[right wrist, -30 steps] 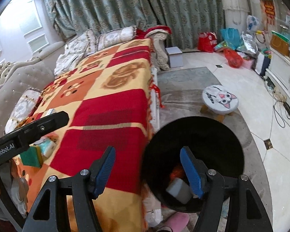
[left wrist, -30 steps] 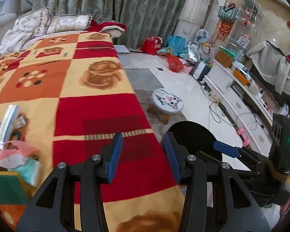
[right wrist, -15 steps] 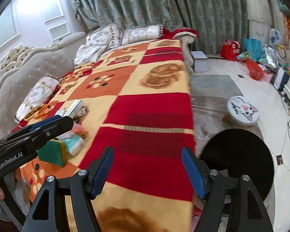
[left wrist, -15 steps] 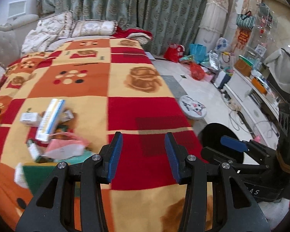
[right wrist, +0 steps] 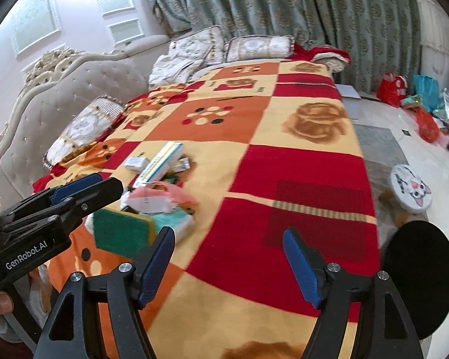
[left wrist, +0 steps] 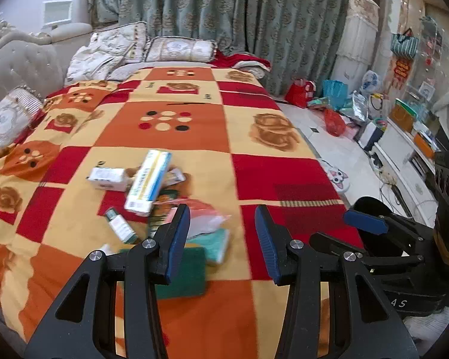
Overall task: Collect trash
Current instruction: 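Move both open grippers back over the trash pile on the bed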
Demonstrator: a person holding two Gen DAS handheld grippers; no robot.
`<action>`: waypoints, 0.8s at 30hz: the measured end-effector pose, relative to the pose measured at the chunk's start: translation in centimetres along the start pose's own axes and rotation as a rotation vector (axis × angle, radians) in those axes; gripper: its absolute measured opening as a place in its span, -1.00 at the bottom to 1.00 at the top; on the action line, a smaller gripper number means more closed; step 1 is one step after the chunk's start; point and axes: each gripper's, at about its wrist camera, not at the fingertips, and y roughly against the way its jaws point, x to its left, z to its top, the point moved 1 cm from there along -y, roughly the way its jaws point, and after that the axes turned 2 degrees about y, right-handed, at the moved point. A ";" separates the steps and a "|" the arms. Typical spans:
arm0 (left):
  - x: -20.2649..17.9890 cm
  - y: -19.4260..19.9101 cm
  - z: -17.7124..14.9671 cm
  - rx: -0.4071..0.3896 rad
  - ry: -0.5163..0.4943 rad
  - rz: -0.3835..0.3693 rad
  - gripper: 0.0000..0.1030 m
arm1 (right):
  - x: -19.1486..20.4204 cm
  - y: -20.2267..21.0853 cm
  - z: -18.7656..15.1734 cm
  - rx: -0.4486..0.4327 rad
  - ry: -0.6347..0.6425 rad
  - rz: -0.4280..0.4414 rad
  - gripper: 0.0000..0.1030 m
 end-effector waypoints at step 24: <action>10.8 0.6 -3.9 0.117 0.107 -0.017 -0.15 | 5.5 -5.6 0.9 0.116 0.065 0.101 0.50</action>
